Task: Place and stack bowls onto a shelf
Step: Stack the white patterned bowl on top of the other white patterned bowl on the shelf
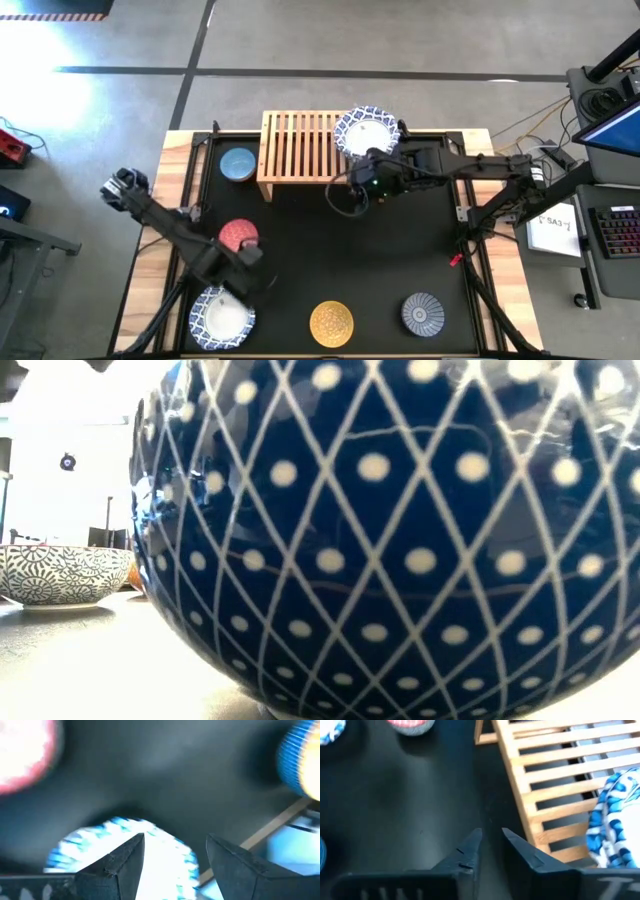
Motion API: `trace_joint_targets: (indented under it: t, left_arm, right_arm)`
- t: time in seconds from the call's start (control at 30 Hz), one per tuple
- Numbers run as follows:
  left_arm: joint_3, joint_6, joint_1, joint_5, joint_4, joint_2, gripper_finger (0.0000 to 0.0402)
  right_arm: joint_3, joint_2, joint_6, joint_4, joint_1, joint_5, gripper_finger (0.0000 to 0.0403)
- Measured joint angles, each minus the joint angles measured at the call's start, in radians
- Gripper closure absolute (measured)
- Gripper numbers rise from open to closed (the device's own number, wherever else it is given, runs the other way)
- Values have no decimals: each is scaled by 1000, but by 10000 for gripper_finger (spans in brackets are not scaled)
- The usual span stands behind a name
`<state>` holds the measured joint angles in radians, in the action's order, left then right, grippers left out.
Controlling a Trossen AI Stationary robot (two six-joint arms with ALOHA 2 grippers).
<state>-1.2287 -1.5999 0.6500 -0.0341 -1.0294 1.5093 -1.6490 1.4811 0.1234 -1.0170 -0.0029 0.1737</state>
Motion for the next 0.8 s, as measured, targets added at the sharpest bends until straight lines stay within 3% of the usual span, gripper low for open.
trace_joint_targets:
  t: [0.13,0.37,0.8]
  left_arm:
    - [35,-159,75,-36,149,15,206]
    - [1,-357,172,-37,158,126,206]
    - [-164,-317,220,26,88,371,206]
  right_arm:
    - [0,0,11,-31,26,1,295]
    - [2,0,38,-35,56,2,250]
    - [2,9,102,-52,80,3,248]
